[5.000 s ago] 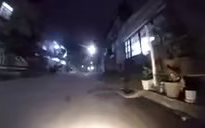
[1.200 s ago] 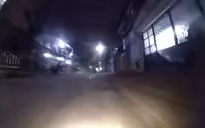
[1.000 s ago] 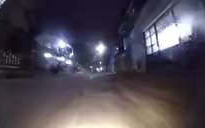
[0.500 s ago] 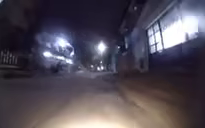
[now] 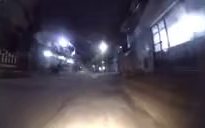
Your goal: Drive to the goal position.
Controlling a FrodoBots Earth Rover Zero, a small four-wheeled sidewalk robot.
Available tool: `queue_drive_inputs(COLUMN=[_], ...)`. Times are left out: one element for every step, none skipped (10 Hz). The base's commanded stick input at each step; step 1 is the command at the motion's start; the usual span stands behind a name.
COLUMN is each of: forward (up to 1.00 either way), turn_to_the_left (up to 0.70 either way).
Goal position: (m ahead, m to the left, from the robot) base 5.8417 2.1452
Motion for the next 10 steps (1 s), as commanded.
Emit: queue_drive_inputs(forward=[0.70,0.70,0.70,0.70,0.70,0.70,0.70,0.70,0.70,0.70], turn_to_the_left=[-0.04,0.00,0.00,0.00,0.00,0.00,0.00,0.00,0.00,0.00])
